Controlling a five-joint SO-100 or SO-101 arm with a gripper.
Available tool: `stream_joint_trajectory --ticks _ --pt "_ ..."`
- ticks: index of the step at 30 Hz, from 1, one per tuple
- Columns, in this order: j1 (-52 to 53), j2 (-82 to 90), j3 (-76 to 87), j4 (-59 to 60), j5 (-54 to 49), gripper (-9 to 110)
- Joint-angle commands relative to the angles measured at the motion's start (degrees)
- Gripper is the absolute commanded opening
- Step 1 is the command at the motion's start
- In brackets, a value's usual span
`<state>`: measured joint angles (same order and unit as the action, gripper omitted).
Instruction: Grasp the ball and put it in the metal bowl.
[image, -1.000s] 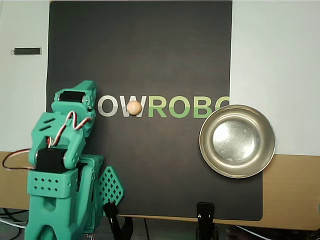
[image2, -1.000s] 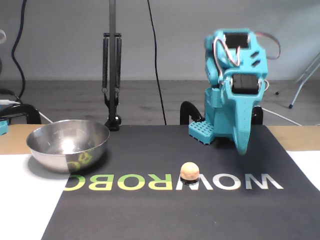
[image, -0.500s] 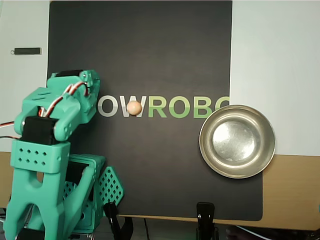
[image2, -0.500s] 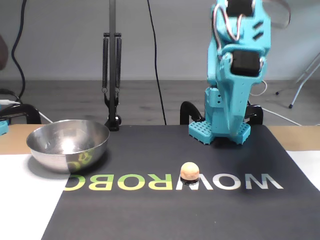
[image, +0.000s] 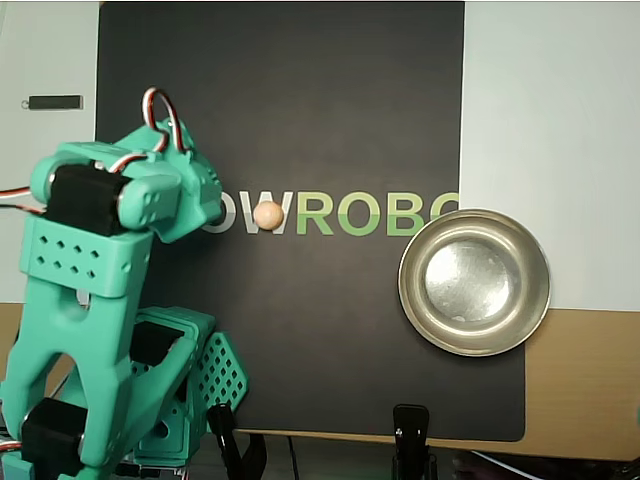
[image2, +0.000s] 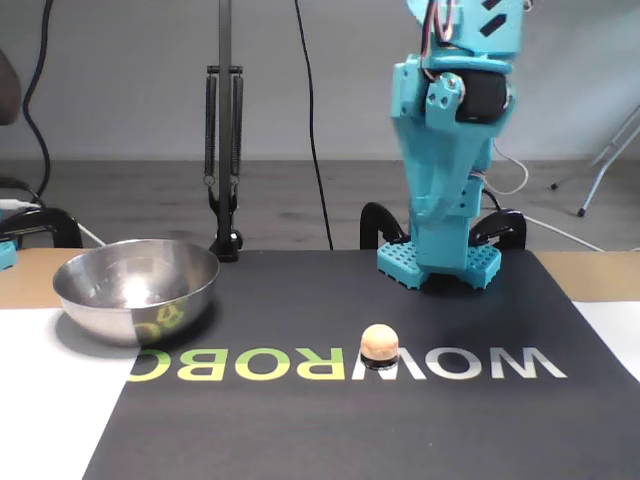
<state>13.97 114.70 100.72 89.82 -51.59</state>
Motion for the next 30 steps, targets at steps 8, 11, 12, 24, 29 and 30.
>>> stream_joint_trajectory --ticks 8,11,12,24,29,30 --pt "4.6 -4.5 -2.5 0.9 -19.2 0" --pt "5.2 -5.2 -2.4 0.9 -23.9 0" --pt "5.4 -5.4 -2.4 0.9 -25.2 0" --pt "6.4 -4.8 2.7 0.9 -42.1 0" --pt "7.2 -4.7 5.7 0.5 -46.1 0" --pt "7.2 -4.7 5.8 0.2 -46.0 0"
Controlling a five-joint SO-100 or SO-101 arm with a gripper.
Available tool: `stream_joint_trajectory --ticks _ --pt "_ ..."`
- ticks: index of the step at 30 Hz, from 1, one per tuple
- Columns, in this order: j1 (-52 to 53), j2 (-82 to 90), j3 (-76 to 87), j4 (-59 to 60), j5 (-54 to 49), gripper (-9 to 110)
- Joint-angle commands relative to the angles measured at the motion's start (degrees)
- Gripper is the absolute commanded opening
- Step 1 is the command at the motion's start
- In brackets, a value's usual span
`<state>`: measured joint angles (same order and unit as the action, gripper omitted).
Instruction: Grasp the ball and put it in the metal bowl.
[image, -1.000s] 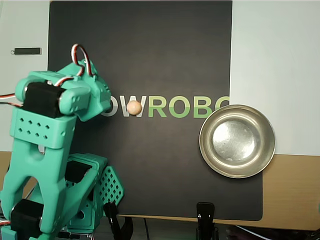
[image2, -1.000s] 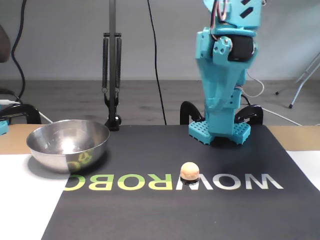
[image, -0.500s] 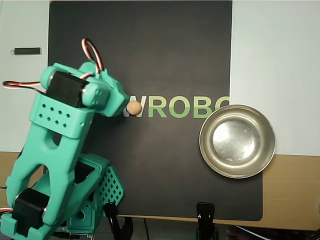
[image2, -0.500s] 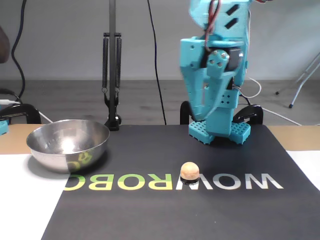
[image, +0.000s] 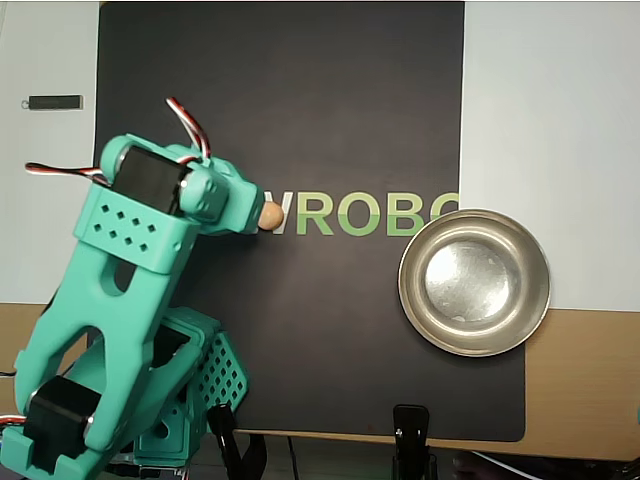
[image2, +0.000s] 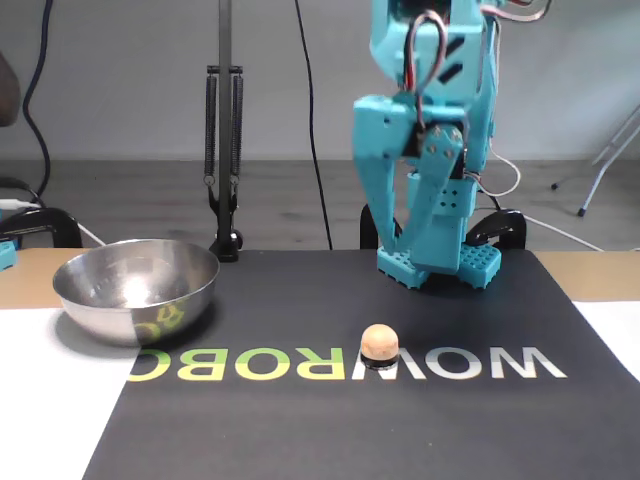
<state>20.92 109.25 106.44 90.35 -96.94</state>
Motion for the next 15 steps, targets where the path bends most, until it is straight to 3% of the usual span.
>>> stream_joint_trajectory --ticks 1,15 --pt "0.3 0.8 0.1 -0.4 -0.6 0" --pt "0.0 -0.1 0.4 -0.4 -0.7 0"
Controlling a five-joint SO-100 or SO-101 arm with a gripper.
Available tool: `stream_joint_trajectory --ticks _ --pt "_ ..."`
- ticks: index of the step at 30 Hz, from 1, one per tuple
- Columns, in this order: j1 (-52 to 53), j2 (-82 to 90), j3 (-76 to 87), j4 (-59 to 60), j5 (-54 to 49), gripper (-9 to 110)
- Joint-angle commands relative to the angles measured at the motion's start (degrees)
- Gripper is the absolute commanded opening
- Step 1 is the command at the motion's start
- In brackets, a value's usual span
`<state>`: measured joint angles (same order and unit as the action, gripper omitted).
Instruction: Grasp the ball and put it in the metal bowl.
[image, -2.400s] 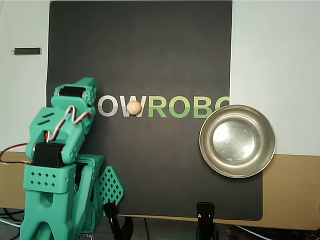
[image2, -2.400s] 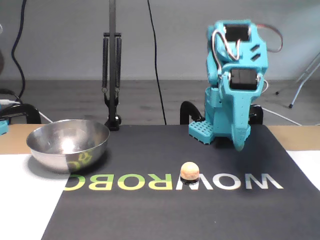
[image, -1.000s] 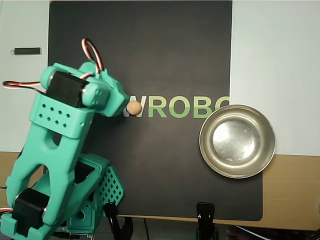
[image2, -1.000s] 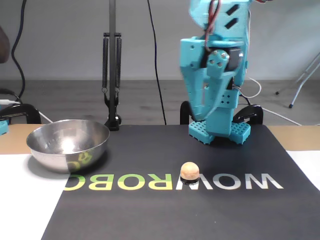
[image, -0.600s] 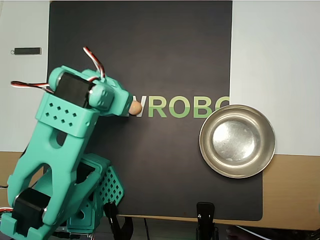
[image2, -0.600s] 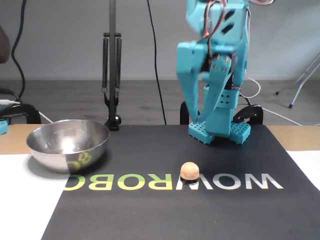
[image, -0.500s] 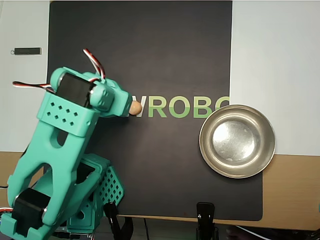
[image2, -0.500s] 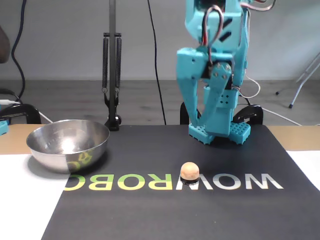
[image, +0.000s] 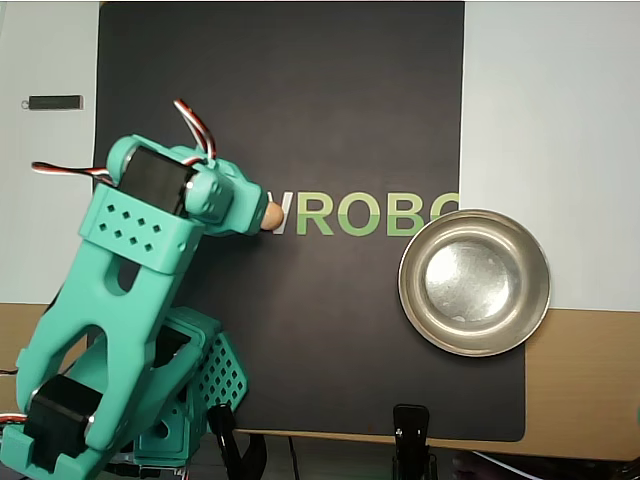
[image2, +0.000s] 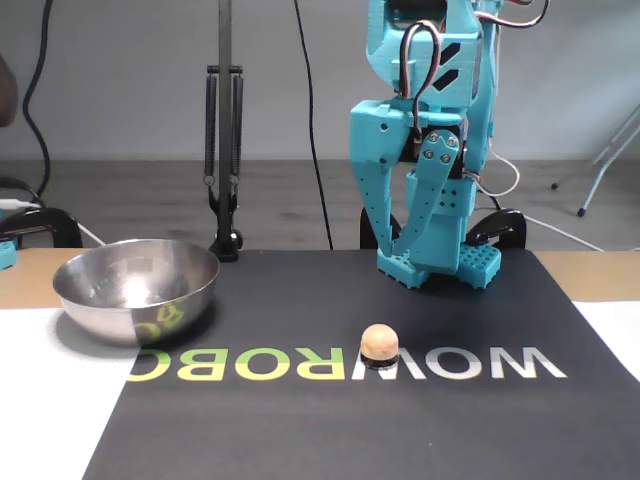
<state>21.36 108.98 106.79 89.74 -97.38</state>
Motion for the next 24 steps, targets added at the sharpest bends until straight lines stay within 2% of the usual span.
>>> stream_joint_trajectory --ticks 1,8,17,24 --pt "-0.5 0.2 0.1 0.2 -0.3 0" --pt "-0.6 0.2 1.7 -1.0 -0.3 1" --pt "-0.7 0.4 12.8 -16.5 -0.3 1" --pt "-0.4 0.4 16.4 -20.4 -0.3 1"
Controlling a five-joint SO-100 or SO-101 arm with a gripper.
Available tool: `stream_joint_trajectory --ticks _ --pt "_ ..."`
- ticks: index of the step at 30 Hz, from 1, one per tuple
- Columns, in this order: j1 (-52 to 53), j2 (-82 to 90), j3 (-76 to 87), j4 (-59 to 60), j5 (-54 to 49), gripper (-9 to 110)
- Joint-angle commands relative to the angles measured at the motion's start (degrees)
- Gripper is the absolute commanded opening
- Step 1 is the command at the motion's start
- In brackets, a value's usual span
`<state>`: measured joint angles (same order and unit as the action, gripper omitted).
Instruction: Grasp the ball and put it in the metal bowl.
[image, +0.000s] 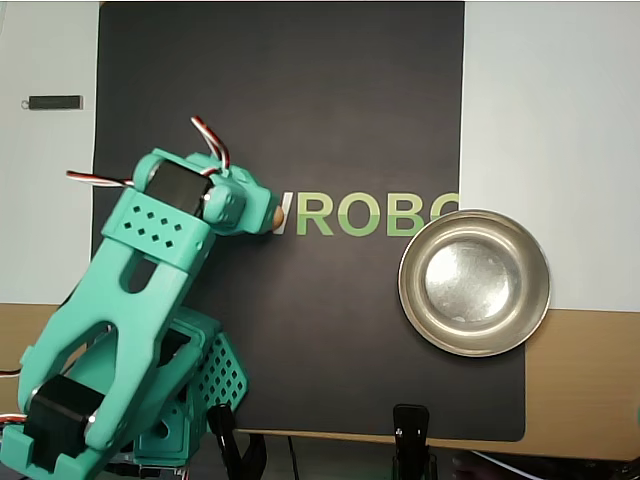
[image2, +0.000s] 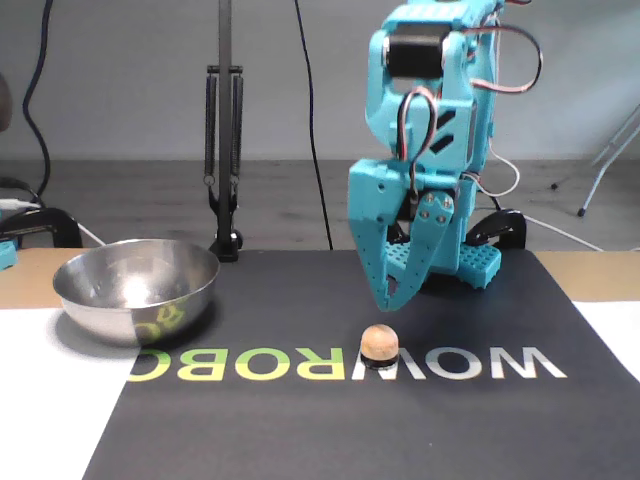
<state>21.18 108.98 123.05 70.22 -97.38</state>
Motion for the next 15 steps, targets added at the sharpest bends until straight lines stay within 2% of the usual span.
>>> stream_joint_trajectory --ticks 1,15 --pt "-0.2 0.4 0.4 -1.0 -0.3 1" --pt "1.4 0.4 0.8 -1.0 -0.3 1"
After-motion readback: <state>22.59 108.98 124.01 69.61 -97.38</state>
